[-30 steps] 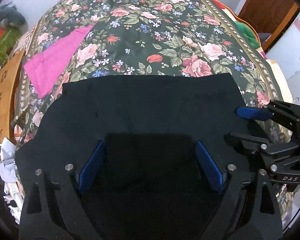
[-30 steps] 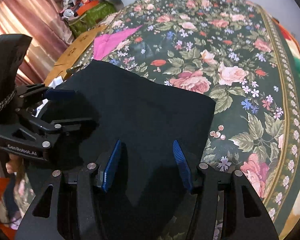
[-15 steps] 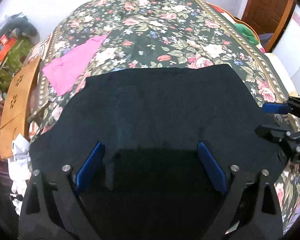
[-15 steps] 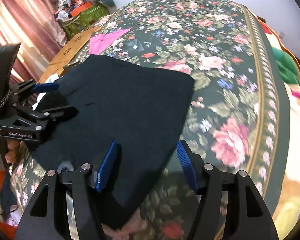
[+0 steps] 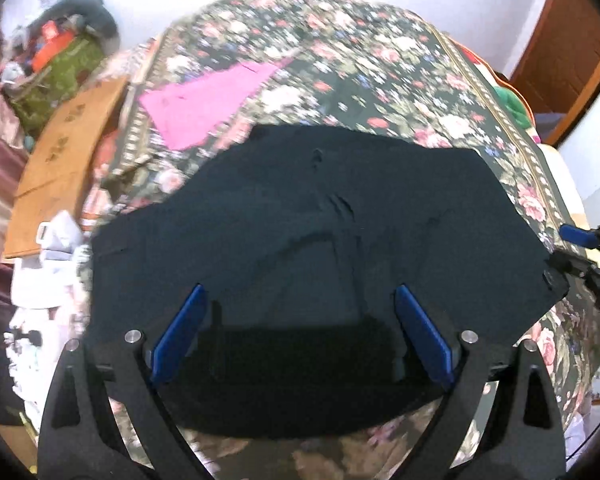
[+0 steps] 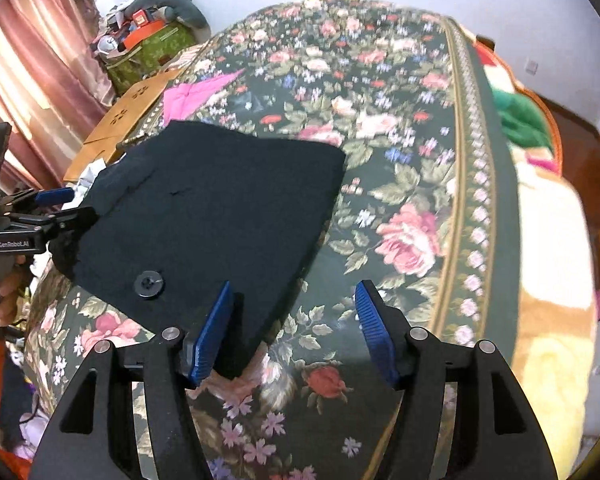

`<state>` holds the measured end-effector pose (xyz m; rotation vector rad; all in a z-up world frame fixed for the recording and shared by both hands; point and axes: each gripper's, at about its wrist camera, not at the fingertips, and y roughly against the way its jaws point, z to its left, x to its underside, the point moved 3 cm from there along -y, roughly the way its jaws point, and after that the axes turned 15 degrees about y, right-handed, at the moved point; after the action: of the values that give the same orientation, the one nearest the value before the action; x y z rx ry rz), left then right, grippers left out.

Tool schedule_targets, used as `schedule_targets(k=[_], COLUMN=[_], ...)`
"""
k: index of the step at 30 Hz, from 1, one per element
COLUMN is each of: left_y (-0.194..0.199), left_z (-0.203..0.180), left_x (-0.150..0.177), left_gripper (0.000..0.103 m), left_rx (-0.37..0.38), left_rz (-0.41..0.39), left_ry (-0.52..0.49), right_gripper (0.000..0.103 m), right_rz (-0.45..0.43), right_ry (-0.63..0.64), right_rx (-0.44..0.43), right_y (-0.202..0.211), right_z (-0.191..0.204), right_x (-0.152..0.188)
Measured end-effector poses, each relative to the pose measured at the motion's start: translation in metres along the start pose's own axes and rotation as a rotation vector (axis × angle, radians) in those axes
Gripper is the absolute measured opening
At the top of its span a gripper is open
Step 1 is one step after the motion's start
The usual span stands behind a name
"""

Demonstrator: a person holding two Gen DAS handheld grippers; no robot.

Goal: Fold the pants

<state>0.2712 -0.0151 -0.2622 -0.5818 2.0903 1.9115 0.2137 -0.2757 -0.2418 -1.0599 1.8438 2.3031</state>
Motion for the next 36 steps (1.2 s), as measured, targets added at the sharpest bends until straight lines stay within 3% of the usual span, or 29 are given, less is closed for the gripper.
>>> schedule_targets(k=[7,12,16,19,23,30,36], left_y=[0.041,0.054,0.045,0.025,0.006,-0.015,-0.02], left_z=[0.053,0.094,0.127,0.146,0.161,0.185,0.195], left_x=[-0.007,-0.005,0.006,0.021,0.04,0.067,0.071], left_gripper=[0.096,0.096,0.096,0.096,0.096,0.096,0.101], left_rx=[-0.005,-0.021,0.002,0.052,0.08,0.282,0.397], left_rz=[-0.117,-0.16,-0.11,-0.006,0.062,0.185,0.19], left_ry=[0.136,0.231,0.329,0.399,0.459,0.629,0.706], right_gripper=[0.061,0.064,0.065,0.065,0.065,0.065,0.065], right_rz=[-0.108,-0.163,-0.155,-0.128,-0.076,0.007,0.015], right_ry=[0.067,0.104,0.122,0.148,0.189,0.219,0.195], right_rx=[0.063,0.039,0.007,-0.013,-0.017,-0.018,-0.042], right_y=[0.028,0.03,0.012,-0.006,-0.03,-0.058,-0.059], right_z=[0.018,0.04,0.061,0.08,0.099,0.112,0.111], right_x=[-0.031,-0.053,-0.066,-0.07,-0.073,-0.064,-0.061])
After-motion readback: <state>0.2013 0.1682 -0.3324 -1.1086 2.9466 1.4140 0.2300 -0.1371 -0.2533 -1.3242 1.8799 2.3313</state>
